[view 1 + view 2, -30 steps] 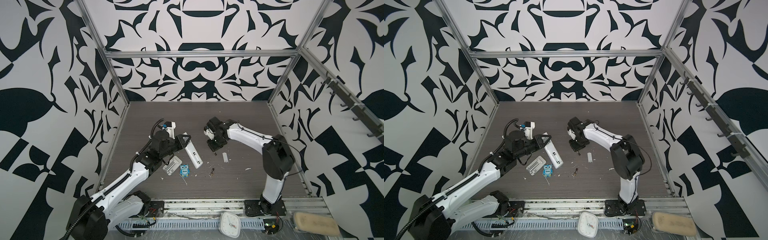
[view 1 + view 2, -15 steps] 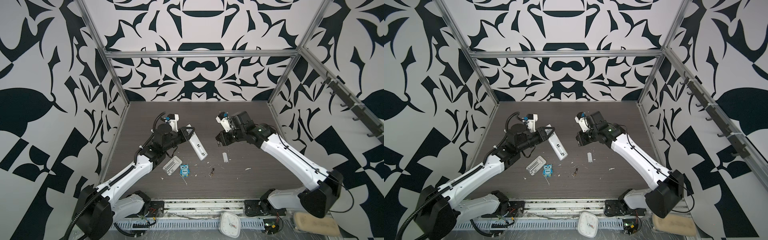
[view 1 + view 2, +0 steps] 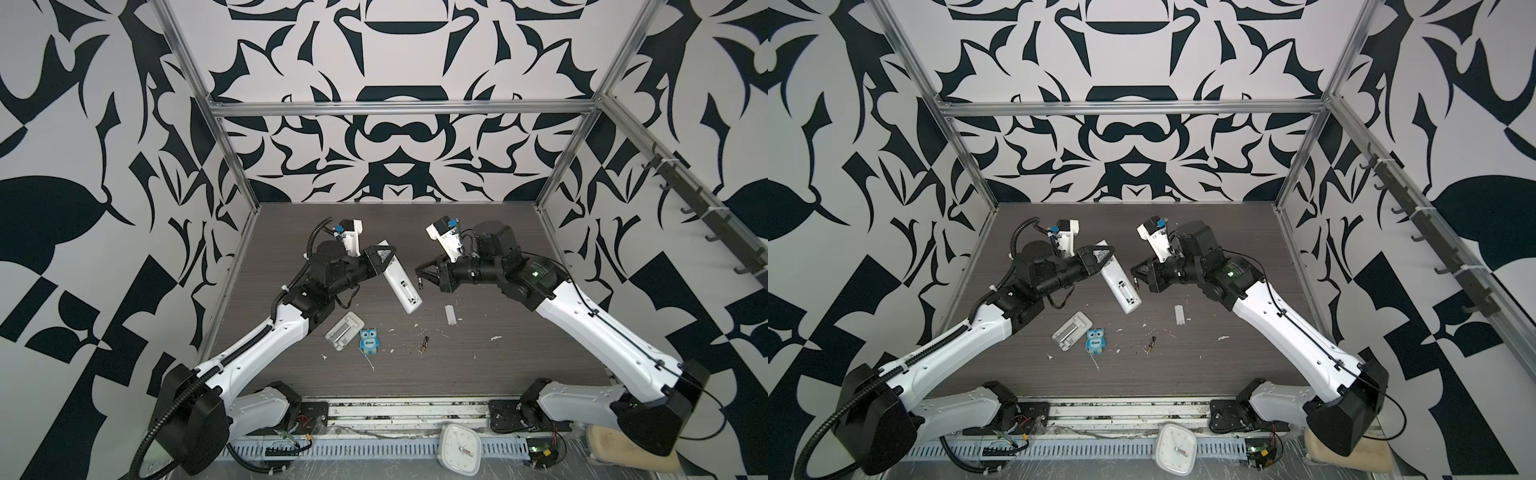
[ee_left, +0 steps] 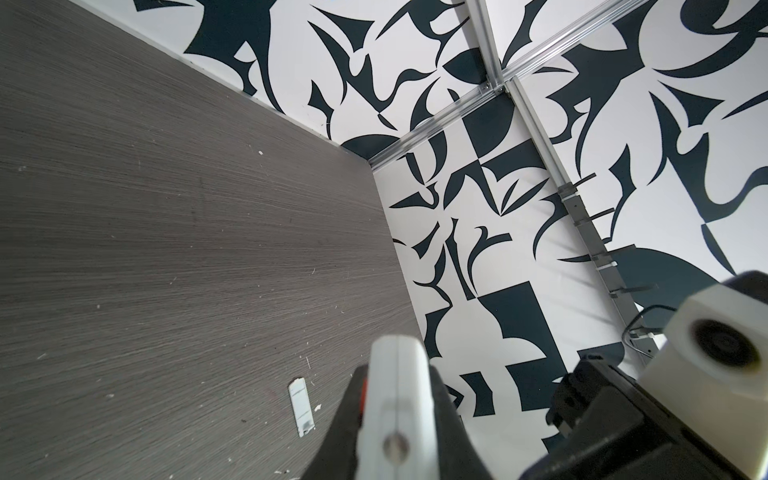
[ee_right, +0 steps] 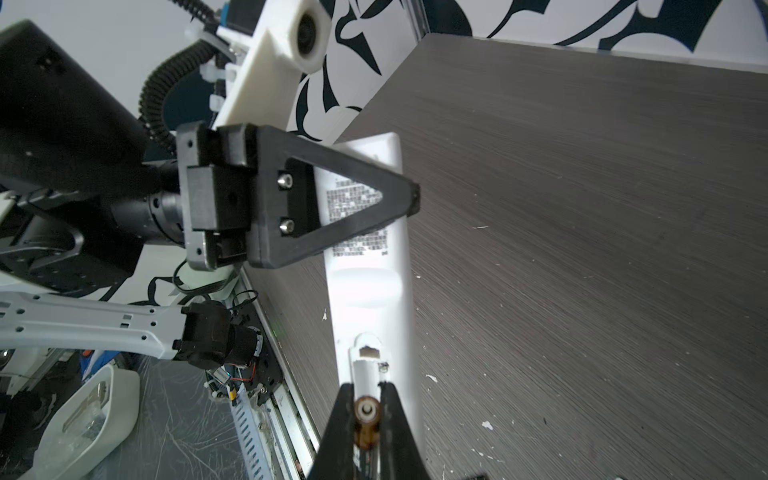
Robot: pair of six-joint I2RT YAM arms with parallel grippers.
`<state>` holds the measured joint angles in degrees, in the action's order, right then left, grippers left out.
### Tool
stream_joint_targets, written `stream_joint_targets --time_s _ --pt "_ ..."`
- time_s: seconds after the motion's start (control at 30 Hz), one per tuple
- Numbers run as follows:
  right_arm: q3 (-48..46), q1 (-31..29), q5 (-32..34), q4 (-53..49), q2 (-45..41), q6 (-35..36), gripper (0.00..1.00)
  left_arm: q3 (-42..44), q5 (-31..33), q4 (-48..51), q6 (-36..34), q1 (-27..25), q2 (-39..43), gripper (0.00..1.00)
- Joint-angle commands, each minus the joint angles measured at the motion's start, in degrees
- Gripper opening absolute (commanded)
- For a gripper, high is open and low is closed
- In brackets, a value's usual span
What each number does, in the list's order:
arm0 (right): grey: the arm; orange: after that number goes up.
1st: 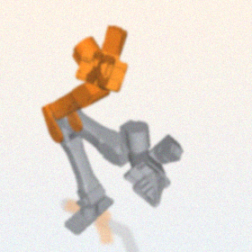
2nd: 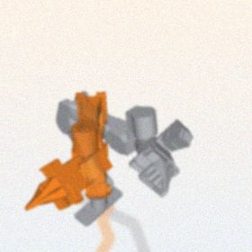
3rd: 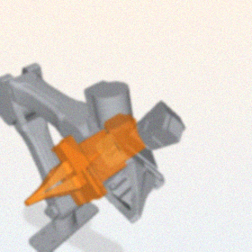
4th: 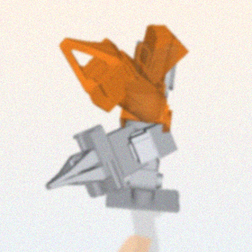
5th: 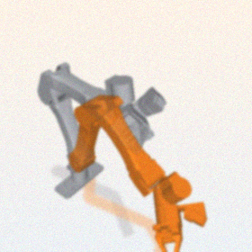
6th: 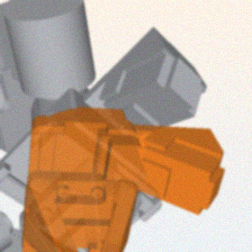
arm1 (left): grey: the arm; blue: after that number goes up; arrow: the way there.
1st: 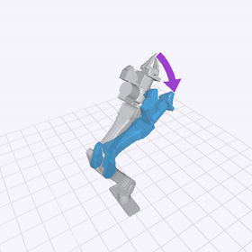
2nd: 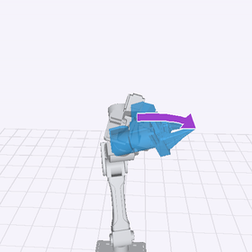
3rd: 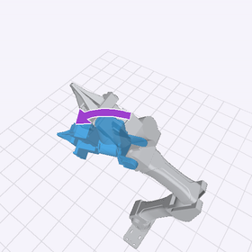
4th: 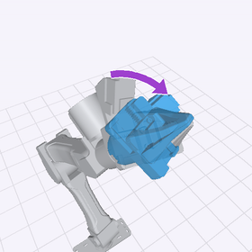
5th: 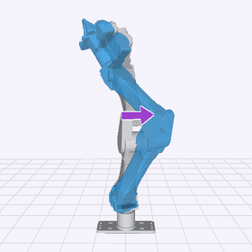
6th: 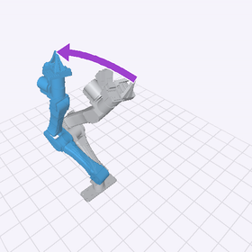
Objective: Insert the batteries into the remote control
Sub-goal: 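Carry the battery to the open compartment of the remote held by the left gripper, then lower the battery into the remote's battery compartment with the right gripper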
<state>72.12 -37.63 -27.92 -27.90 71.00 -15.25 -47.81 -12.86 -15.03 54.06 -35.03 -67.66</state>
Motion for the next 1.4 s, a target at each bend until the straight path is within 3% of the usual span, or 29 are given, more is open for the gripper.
stream_joint_targets --time_s 0.0,0.63,1.37 --pt "1.8 -1.1 0.5 3.2 0.2 2.3 0.0 -2.2 -0.2 -3.1 0.8 -0.3 -0.2 0.0" --pt "0.7 -3.2 6.9 5.3 0.2 5.1 0.0 -2.0 -0.3 -7.6 3.9 -0.3 -0.1 0.0" --pt "-2.0 -4.9 6.6 5.7 0.7 6.0 0.0 -0.9 0.3 -10.1 5.3 -0.3 0.0 0.0"
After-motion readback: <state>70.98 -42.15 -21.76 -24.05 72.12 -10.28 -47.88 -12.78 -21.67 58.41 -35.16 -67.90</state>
